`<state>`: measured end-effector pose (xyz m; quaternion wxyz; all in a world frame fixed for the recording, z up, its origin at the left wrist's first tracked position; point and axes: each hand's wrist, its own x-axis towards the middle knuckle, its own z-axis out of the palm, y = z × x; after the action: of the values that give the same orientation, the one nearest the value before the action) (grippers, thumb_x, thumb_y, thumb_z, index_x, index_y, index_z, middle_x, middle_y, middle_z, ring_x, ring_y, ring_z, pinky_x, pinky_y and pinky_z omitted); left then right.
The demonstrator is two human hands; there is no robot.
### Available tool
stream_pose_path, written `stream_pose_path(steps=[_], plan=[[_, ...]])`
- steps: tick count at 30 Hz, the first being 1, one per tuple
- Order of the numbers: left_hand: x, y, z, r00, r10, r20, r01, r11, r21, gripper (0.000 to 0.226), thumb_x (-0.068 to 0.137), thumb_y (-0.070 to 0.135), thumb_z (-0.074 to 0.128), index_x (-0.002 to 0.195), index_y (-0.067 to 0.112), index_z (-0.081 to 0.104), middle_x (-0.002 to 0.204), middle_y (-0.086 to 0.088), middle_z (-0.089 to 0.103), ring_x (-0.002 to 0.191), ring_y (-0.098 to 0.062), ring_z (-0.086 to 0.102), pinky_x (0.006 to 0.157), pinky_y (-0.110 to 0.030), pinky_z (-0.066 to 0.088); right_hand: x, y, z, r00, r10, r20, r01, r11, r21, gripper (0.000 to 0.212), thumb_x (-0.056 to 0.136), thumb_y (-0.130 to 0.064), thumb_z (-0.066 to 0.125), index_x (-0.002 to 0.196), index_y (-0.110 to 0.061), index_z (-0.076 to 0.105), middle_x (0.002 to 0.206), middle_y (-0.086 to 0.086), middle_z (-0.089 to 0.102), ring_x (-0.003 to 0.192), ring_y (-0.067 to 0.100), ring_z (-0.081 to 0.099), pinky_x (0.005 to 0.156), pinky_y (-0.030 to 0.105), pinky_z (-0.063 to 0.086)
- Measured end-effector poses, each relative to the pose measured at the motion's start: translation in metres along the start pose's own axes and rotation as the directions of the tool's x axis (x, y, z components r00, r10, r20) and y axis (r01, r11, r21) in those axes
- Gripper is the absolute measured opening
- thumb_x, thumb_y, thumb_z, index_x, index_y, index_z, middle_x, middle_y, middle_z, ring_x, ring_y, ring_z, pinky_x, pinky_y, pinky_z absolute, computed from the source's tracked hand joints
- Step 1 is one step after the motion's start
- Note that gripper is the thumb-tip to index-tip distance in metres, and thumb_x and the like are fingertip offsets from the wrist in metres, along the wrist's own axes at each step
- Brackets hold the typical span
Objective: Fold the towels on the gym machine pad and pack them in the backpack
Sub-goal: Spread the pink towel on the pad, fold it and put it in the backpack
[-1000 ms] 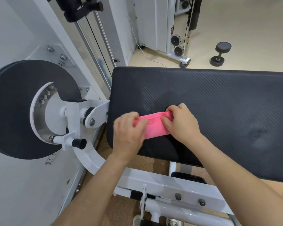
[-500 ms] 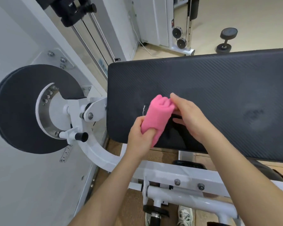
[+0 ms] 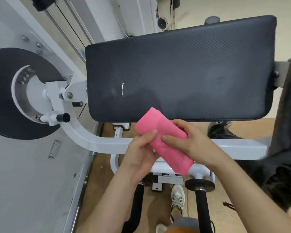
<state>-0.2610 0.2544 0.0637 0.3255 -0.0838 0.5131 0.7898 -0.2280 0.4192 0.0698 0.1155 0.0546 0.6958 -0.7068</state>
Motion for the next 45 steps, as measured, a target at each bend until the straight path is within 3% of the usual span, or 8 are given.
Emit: stream_pose_path(steps=[6, 13, 23, 27, 31, 35, 38, 45], plan=[[-0.059, -0.031, 0.023, 0.955, 0.179, -0.236, -0.14, 0.975, 0.173, 0.04, 0.07, 0.018, 0.08, 0.107, 0.007, 0.068, 0.09, -0.005, 0.071, 0.086, -0.019, 0.066, 0.069, -0.034, 0.053, -0.075, 0.001, 0.002, 0.981, 0.134, 0.137, -0.109, 0.979, -0.175, 0.04, 0.077, -0.045, 0.074, 0.109, -0.022, 0.065, 0.098, -0.001, 0.073, 0.088, 0.02, 0.072, 0.08, 0.044, 0.059], [-0.147, -0.082, 0.04, 0.945, 0.32, -0.071, -0.277, 0.895, 0.35, 0.019, 0.086, 0.016, 0.069, 0.098, 0.031, 0.073, 0.099, -0.002, 0.074, 0.095, -0.024, 0.071, 0.079, -0.047, 0.059, -0.17, 0.024, 0.005, 0.91, 0.327, 0.256, -0.31, 0.945, -0.104, 0.058, 0.073, -0.049, 0.078, 0.123, -0.024, 0.061, 0.116, 0.011, 0.069, 0.107, 0.035, 0.066, 0.096, 0.061, 0.048], [-0.169, -0.152, 0.103, 0.89, 0.431, -0.146, -0.288, 0.782, 0.553, 0.031, 0.086, 0.009, 0.069, 0.096, 0.037, 0.058, 0.1, 0.012, 0.064, 0.097, -0.005, 0.061, 0.076, -0.017, 0.05, -0.239, 0.029, -0.079, 0.93, 0.267, 0.252, -0.163, 0.916, -0.367, 0.031, 0.087, -0.023, 0.07, 0.117, -0.026, 0.063, 0.105, 0.003, 0.07, 0.096, 0.02, 0.068, 0.078, 0.036, 0.056], [-0.144, -0.203, 0.143, 0.87, 0.443, -0.215, -0.162, 0.67, 0.725, 0.026, 0.088, 0.02, 0.067, 0.108, 0.032, 0.055, 0.101, 0.013, 0.062, 0.094, -0.001, 0.059, 0.078, -0.013, 0.047, -0.25, 0.047, -0.142, 0.99, 0.033, 0.135, 0.082, 0.65, -0.755, 0.025, 0.087, -0.013, 0.062, 0.1, -0.035, 0.065, 0.083, -0.011, 0.069, 0.076, 0.005, 0.063, 0.073, 0.037, 0.054], [-0.123, -0.254, 0.213, 0.719, 0.624, -0.307, -0.124, 0.55, 0.826, 0.02, 0.092, 0.009, 0.056, 0.102, 0.024, 0.064, 0.094, 0.016, 0.06, 0.087, -0.001, 0.054, 0.074, -0.007, 0.04, -0.253, 0.071, -0.231, 0.994, -0.098, 0.043, 0.086, 0.494, -0.865, 0.034, 0.082, -0.007, 0.053, 0.087, -0.041, 0.057, 0.065, -0.014, 0.063, 0.059, 0.003, 0.058, 0.054, 0.031, 0.047], [-0.106, -0.327, 0.282, 0.88, 0.409, -0.243, 0.012, 0.493, 0.87, 0.027, 0.093, 0.011, 0.049, 0.11, 0.022, 0.065, 0.109, 0.008, 0.061, 0.1, -0.006, 0.054, 0.087, -0.022, 0.043, -0.253, 0.101, -0.29, 0.988, -0.137, 0.072, 0.129, 0.478, -0.869, 0.03, 0.083, -0.01, 0.056, 0.088, -0.039, 0.054, 0.072, -0.008, 0.06, 0.063, 0.009, 0.054, 0.05, 0.03, 0.04], [-0.075, -0.375, 0.298, 0.905, 0.214, -0.368, 0.203, 0.543, 0.815, 0.033, 0.094, 0.017, 0.051, 0.126, 0.022, 0.057, 0.125, -0.001, 0.053, 0.115, -0.018, 0.053, 0.094, -0.027, 0.04, -0.246, 0.115, -0.306, 0.98, -0.102, 0.171, 0.199, 0.484, -0.852, 0.026, 0.086, -0.012, 0.055, 0.085, -0.038, 0.051, 0.071, -0.009, 0.057, 0.063, 0.003, 0.051, 0.047, 0.021, 0.027], [0.0, -0.419, 0.239, 0.647, 0.188, -0.739, 0.435, 0.706, 0.56, 0.063, 0.086, 0.014, 0.061, 0.143, 0.018, 0.035, 0.136, -0.012, 0.047, 0.123, -0.034, 0.048, 0.099, -0.046, 0.044, -0.231, 0.162, -0.299, 0.942, -0.071, 0.327, 0.323, 0.445, -0.835, 0.031, 0.088, -0.025, 0.062, 0.118, -0.033, 0.058, 0.096, -0.009, 0.058, 0.081, 0.013, 0.057, 0.058, 0.033, 0.047]])
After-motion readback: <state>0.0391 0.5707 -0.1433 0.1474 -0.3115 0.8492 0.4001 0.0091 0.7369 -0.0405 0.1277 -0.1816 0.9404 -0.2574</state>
